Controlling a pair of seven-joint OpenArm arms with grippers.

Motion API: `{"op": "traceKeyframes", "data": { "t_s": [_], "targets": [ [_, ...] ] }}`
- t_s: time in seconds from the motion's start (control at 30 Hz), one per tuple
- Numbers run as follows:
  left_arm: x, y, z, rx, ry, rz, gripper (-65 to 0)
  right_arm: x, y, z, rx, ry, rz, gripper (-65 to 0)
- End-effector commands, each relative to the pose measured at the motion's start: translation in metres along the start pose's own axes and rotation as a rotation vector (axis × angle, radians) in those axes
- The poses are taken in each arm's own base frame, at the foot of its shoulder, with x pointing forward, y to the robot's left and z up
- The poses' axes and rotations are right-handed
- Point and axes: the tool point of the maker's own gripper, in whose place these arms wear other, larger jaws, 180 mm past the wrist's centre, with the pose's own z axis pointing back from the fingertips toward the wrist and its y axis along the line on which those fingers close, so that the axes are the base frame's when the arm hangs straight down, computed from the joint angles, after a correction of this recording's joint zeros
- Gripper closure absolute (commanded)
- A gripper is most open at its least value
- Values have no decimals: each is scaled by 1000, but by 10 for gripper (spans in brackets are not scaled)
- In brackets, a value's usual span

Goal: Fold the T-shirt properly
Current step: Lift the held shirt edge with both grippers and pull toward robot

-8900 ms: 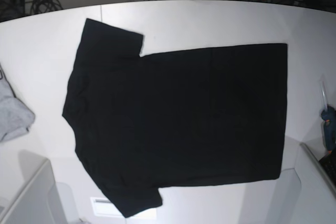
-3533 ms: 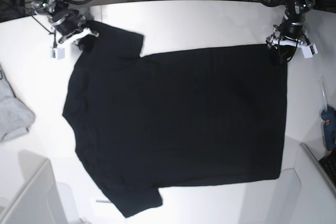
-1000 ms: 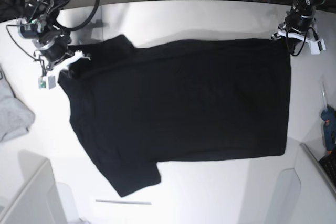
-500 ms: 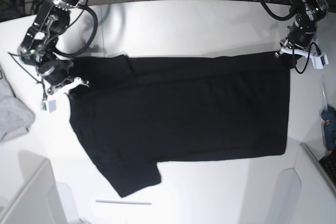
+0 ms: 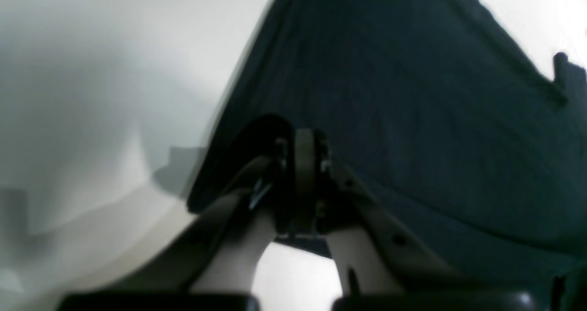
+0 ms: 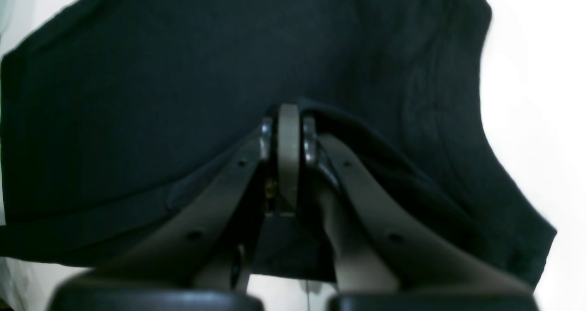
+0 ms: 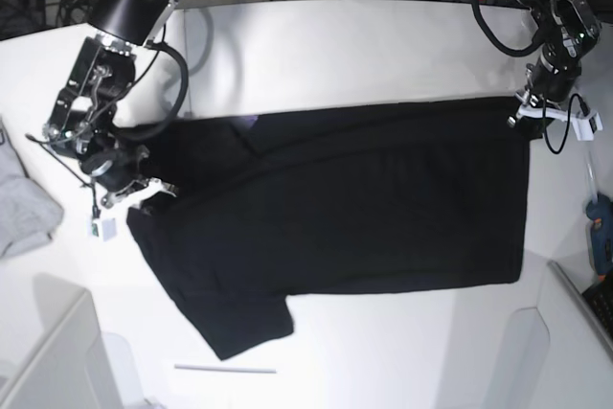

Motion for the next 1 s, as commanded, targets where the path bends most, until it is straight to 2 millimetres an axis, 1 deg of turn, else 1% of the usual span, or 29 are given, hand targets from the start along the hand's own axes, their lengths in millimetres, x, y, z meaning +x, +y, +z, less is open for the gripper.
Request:
{"op": "traceKeyframes", "data": {
  "t_s": [0.0,0.07,0.1,0.2,0.3,0.37,0.47,0.6,0.77,0.97],
  "targets": [
    [15,-4,1,-16,-45,-9,0,19,5,1,19,-53,6,0],
    [17,-3,-4,-2,-45,-17,0,18,4,-2,21,-44,-1,0],
    [20,-3,-6,4,-50,-21,0,20,1,-1,15,-50,4,0],
    [20,1,-12,34,-44,-39,0,22,-3,-3,9,-60,0,0],
    [25,-2,-14,30,-56,-41,0,22,-11,-3,-4,-53,3,0],
    [27,-3,-14,27,-62,-42,0,18,-13,-5,-5,-43,-3,0],
    [30,-5,-16,22,-68,-38,0,21,-13,-5,-5,-60,-5,0],
    [22,1,-21,30,-43,-17,0,22,-13,-5,-5,-64,-5,0],
    [18,3,-27,32,-28,3,0,22,-13,-6,-4,-64,-6,0],
    [19,3,-28,30,-31,3,0,22,-13,-6,-3,-65,-7,0]
  ]
}}
